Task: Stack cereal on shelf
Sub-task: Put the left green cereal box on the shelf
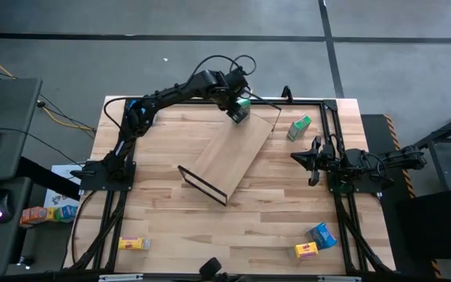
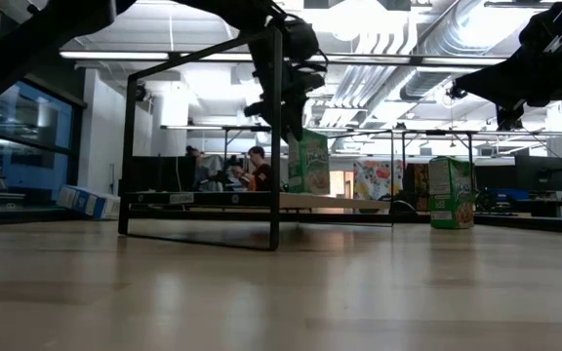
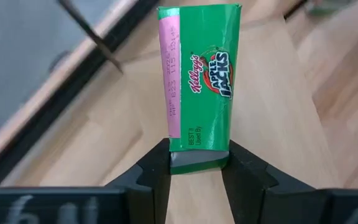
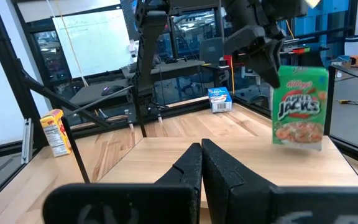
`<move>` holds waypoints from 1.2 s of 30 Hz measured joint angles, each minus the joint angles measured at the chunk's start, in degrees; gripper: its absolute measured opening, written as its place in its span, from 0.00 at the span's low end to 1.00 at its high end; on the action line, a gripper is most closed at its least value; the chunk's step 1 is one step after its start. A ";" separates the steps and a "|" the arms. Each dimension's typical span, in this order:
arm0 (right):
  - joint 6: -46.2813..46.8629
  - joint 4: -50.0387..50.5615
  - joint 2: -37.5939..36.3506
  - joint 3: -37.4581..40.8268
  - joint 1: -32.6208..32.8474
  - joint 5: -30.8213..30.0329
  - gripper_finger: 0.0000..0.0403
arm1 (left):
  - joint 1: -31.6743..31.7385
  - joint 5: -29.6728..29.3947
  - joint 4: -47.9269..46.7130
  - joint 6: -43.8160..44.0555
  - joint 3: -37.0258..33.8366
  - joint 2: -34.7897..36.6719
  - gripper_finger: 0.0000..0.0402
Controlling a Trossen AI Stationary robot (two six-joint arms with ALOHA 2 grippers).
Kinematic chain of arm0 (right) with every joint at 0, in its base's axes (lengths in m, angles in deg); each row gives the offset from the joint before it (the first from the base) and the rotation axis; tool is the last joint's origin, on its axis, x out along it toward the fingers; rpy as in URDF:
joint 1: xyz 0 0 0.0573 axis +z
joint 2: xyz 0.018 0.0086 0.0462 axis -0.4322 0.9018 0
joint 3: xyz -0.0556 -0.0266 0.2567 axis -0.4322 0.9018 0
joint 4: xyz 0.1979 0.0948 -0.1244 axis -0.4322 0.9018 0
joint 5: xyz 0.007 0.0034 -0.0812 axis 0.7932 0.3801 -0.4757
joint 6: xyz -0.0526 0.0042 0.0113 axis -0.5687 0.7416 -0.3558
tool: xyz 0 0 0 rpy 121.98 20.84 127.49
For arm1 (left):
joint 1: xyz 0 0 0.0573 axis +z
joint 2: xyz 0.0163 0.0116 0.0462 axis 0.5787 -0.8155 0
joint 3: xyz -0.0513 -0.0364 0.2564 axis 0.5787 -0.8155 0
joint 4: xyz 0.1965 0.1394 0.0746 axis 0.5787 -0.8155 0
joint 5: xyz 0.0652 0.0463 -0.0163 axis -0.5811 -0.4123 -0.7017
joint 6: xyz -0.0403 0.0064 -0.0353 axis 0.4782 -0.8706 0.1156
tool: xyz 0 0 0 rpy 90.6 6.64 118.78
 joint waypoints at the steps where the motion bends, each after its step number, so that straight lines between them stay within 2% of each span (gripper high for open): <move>1: 0.00 0.01 0.03 -0.02 0.00 -0.01 0.00 | 0.04 -0.24 -0.49 0.41 0.00 0.28 0.27; 10: 0.00 0.01 0.07 -0.02 0.00 0.00 0.00 | -1.19 -4.06 0.14 2.80 -1.07 0.38 0.26; 16: 0.00 0.01 0.07 -0.02 0.00 0.00 0.00 | -1.59 -9.49 -0.39 3.69 -2.96 0.33 0.26; 27: 0.00 0.01 0.07 -0.02 0.02 0.00 0.00 | -1.86 -9.69 3.24 5.66 -5.42 0.55 0.27; 36: 0.00 0.00 0.07 -0.02 0.02 0.00 0.00 | -3.08 -9.34 4.84 2.65 -5.50 0.40 0.27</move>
